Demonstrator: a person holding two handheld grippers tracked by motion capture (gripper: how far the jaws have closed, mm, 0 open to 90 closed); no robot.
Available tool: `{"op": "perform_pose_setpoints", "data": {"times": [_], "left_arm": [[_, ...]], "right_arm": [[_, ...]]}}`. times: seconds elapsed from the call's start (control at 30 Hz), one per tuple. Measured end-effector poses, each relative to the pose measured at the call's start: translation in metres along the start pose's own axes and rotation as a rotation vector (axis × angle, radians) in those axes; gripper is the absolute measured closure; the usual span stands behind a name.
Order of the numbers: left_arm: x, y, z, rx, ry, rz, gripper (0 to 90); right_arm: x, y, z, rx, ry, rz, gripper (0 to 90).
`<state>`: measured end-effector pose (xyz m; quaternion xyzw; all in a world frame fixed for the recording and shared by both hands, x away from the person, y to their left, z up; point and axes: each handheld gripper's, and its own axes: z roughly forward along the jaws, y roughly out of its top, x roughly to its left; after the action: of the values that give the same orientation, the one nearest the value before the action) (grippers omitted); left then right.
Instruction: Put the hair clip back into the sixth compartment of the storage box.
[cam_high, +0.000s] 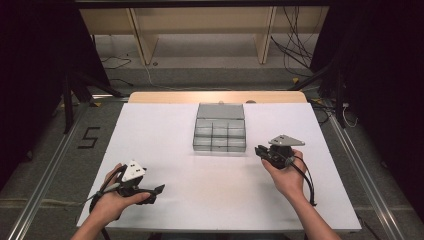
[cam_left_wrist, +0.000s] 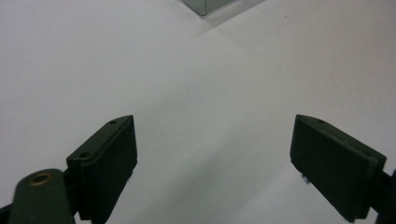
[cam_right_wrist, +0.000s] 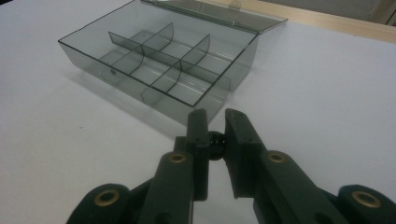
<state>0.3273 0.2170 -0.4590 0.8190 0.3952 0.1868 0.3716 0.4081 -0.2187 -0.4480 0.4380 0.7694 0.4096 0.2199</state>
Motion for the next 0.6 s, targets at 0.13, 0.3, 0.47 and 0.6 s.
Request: {"op": "perform_pose_setpoints", "data": {"times": [0.13,0.3,0.47,0.6], "left_arm": [[0.000,0.000,0.000,0.000,0.000,0.000,14.2],[0.000,0.000,0.000,0.000,0.000,0.000,14.2],[0.000,0.000,0.000,-0.001,0.000,-0.002,14.2],[0.000,0.000,0.000,-0.001,-0.001,-0.001,14.2]], "right_arm": [[0.002,0.001,0.003,0.007,0.003,-0.002,81.2],[0.004,0.005,0.006,0.004,0.007,-0.006,81.2],[0.007,0.009,0.009,0.006,0.012,-0.014,81.2],[0.009,0.012,0.011,0.010,0.016,-0.019,81.2]]}}
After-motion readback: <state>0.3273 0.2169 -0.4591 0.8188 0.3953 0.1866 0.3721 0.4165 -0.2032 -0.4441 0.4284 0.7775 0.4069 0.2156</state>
